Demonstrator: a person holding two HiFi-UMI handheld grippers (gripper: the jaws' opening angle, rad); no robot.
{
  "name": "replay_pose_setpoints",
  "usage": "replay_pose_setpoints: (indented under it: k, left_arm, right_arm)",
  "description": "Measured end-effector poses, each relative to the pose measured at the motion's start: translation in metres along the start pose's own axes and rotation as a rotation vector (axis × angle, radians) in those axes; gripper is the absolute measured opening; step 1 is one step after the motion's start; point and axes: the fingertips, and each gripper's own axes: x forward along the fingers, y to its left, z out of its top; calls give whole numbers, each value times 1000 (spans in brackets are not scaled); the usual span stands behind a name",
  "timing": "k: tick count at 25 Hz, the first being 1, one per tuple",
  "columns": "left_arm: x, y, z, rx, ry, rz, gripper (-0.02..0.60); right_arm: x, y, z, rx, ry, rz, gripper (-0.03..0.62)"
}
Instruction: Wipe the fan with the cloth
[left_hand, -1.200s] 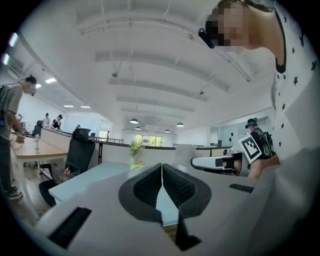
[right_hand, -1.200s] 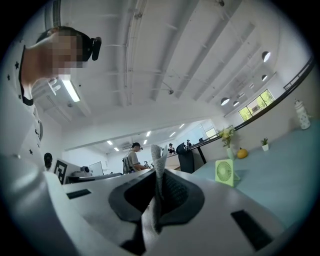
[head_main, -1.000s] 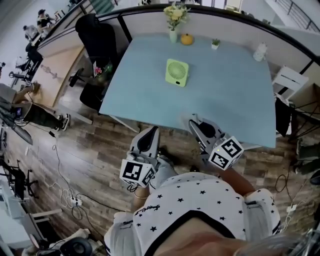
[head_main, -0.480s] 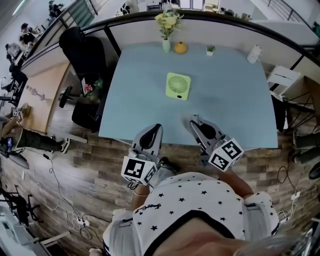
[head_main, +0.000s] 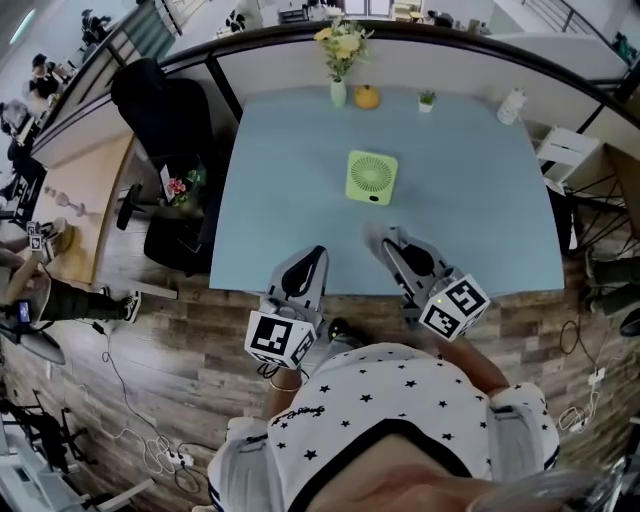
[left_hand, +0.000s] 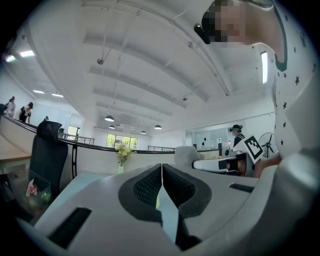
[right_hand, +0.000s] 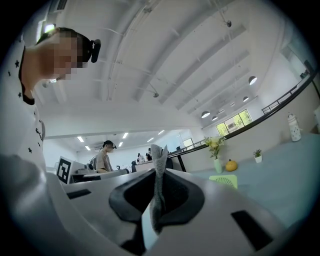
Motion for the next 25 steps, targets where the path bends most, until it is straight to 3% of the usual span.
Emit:
replay_pose_setpoints:
  k: [16,25]
  left_arm:
    - [-13,64,2,0,5,-66,29]
    - [1,77,-8,-24,16,-96,29]
  right_arm:
    - [55,15,-11,-3,-28,-91,18]
    - [64,6,-17,-4,-11,-130,18]
